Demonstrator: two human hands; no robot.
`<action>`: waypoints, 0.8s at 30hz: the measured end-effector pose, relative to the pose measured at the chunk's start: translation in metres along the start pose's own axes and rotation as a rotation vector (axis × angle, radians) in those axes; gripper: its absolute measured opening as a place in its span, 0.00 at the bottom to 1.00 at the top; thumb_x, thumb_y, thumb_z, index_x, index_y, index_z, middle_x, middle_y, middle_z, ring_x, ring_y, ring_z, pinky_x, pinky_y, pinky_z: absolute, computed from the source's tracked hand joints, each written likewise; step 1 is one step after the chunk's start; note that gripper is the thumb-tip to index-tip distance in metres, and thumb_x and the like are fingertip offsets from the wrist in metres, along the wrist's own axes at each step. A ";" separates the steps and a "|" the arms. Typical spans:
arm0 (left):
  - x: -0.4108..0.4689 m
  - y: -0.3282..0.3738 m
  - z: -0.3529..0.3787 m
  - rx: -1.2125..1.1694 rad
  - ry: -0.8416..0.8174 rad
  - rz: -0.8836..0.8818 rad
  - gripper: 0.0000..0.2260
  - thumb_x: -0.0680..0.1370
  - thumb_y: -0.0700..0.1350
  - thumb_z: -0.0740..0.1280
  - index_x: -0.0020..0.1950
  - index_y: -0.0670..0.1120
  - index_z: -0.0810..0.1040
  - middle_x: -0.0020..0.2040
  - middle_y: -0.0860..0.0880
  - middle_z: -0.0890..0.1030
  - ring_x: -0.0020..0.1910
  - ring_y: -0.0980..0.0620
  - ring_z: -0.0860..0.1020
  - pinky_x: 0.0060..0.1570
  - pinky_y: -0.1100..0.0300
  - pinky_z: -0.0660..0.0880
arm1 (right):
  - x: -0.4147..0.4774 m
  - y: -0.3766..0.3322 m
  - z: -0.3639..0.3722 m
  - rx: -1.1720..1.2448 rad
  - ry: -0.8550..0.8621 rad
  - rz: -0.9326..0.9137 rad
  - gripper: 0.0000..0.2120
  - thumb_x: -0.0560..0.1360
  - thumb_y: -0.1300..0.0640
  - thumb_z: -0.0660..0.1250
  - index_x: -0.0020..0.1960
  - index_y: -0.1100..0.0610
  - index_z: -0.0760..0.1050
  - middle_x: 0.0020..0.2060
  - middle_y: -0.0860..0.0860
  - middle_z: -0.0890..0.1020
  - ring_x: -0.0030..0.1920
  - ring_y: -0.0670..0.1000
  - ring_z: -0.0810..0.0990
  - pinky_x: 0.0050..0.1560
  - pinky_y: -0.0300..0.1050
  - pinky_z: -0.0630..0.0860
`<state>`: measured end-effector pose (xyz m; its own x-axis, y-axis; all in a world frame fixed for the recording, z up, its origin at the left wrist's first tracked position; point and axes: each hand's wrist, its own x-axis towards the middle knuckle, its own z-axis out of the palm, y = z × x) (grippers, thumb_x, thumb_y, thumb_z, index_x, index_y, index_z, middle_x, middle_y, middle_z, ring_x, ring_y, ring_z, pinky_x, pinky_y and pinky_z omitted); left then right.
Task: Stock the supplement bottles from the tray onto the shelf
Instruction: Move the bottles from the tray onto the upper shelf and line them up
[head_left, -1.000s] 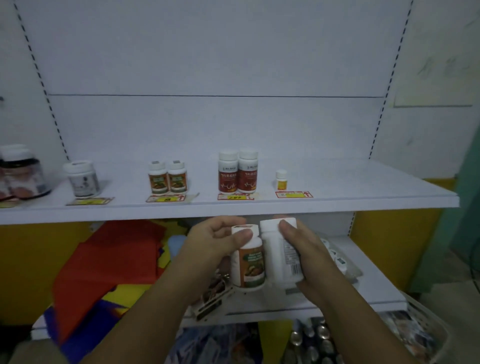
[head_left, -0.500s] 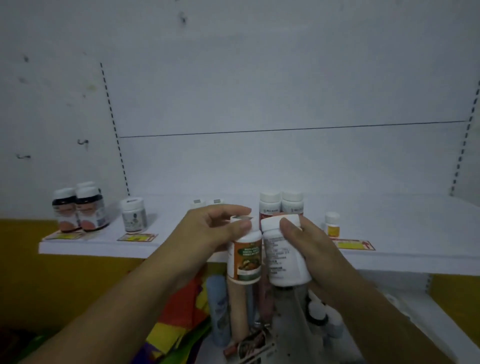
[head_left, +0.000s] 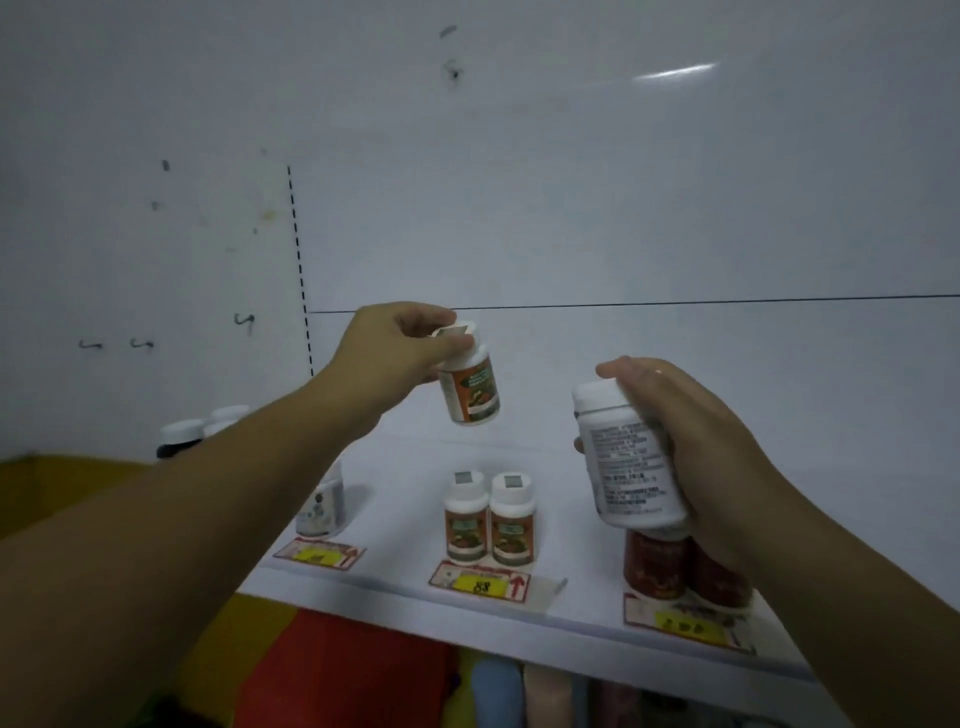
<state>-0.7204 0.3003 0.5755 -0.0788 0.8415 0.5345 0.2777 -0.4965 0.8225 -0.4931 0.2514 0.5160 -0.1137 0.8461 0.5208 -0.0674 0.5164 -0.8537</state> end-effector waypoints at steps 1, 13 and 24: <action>0.011 -0.010 -0.002 0.006 -0.018 -0.010 0.11 0.71 0.42 0.72 0.54 0.46 0.80 0.50 0.50 0.81 0.47 0.55 0.80 0.35 0.67 0.78 | 0.006 0.002 0.005 -0.019 0.009 -0.008 0.16 0.65 0.33 0.65 0.45 0.42 0.78 0.42 0.52 0.84 0.44 0.55 0.84 0.43 0.53 0.79; 0.094 -0.100 0.009 0.313 -0.563 -0.139 0.06 0.70 0.41 0.73 0.45 0.48 0.81 0.45 0.52 0.81 0.44 0.54 0.80 0.31 0.65 0.78 | 0.058 0.024 0.049 -0.112 0.173 -0.040 0.18 0.62 0.34 0.63 0.45 0.42 0.79 0.40 0.46 0.85 0.43 0.48 0.85 0.40 0.43 0.81; 0.086 -0.121 0.027 0.381 -0.877 -0.254 0.10 0.69 0.37 0.74 0.47 0.47 0.82 0.48 0.48 0.82 0.45 0.53 0.80 0.38 0.62 0.80 | 0.060 0.014 0.050 -0.146 0.219 0.014 0.14 0.60 0.33 0.68 0.39 0.41 0.78 0.37 0.50 0.84 0.40 0.53 0.84 0.40 0.50 0.81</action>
<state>-0.7346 0.4389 0.5165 0.5160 0.8496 -0.1096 0.6523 -0.3068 0.6931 -0.5502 0.3032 0.5353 0.1044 0.8535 0.5106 0.0782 0.5047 -0.8597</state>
